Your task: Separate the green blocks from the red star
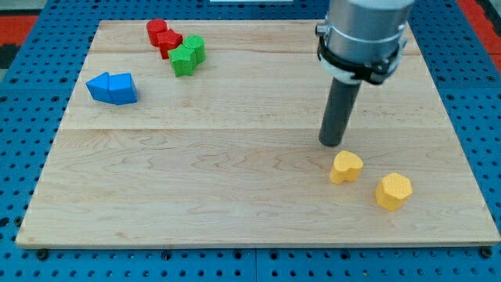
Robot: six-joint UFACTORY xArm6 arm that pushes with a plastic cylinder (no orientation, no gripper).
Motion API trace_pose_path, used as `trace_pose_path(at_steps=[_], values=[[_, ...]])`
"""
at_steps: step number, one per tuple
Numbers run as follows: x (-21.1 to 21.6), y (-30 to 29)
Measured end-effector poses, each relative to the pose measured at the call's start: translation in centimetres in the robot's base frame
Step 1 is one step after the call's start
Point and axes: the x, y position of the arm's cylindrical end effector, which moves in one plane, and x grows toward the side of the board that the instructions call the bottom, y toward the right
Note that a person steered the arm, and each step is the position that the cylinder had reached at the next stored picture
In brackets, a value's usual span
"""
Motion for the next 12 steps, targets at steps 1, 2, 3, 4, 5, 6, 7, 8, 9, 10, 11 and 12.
trace_pose_path(at_steps=[1,2,3,4,5,6,7,8,9,10,11,12], values=[[-1.4,-0.8],[-1.5,-0.8],[-1.5,-0.9],[0.4,-6.8],[-0.5,-13.3],[-3.1,-18.4],[-8.9,-19.5],[-9.7,-23.1],[-12.6,-26.9],[-15.1,-26.8],[-17.1,-23.4],[-17.8,-19.6]])
